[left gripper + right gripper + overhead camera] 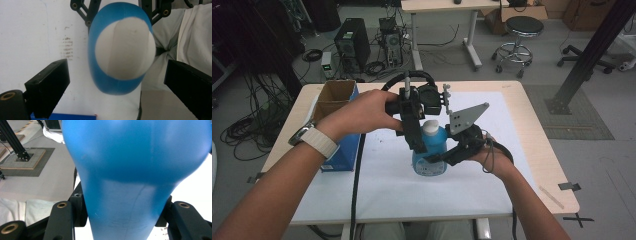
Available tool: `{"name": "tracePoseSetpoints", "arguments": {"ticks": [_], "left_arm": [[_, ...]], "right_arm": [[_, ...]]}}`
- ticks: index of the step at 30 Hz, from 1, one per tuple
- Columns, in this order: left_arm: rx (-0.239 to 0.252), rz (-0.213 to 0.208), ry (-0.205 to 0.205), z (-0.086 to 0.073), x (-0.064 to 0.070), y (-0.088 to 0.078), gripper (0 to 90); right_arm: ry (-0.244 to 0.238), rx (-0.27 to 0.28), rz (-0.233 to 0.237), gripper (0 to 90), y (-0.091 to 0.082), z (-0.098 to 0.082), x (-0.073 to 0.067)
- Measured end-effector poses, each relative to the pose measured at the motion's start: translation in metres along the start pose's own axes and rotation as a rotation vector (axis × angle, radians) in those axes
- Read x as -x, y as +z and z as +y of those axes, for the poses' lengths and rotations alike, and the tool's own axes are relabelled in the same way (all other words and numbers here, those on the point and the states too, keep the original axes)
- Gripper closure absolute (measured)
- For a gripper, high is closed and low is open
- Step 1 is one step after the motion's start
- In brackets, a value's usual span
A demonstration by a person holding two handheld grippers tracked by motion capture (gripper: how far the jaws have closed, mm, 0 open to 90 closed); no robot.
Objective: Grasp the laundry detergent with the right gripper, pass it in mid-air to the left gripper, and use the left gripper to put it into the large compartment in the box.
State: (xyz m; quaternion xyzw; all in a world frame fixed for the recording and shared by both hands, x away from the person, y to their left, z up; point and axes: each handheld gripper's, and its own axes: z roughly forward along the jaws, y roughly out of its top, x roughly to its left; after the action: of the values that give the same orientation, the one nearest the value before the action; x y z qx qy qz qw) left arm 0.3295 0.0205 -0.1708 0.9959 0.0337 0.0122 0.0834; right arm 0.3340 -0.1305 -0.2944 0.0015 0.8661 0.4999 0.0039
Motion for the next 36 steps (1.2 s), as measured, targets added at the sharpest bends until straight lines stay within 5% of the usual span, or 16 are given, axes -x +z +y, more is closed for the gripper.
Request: {"name": "tracePoseSetpoints", "arguments": {"ticks": [36], "left_arm": [[-0.003, -0.019, 0.034, 0.012, 0.004, 0.014, 24.9]], "right_arm": [[-0.014, 0.008, 0.007, 45.0, 0.0, 0.003, -0.003]]}}
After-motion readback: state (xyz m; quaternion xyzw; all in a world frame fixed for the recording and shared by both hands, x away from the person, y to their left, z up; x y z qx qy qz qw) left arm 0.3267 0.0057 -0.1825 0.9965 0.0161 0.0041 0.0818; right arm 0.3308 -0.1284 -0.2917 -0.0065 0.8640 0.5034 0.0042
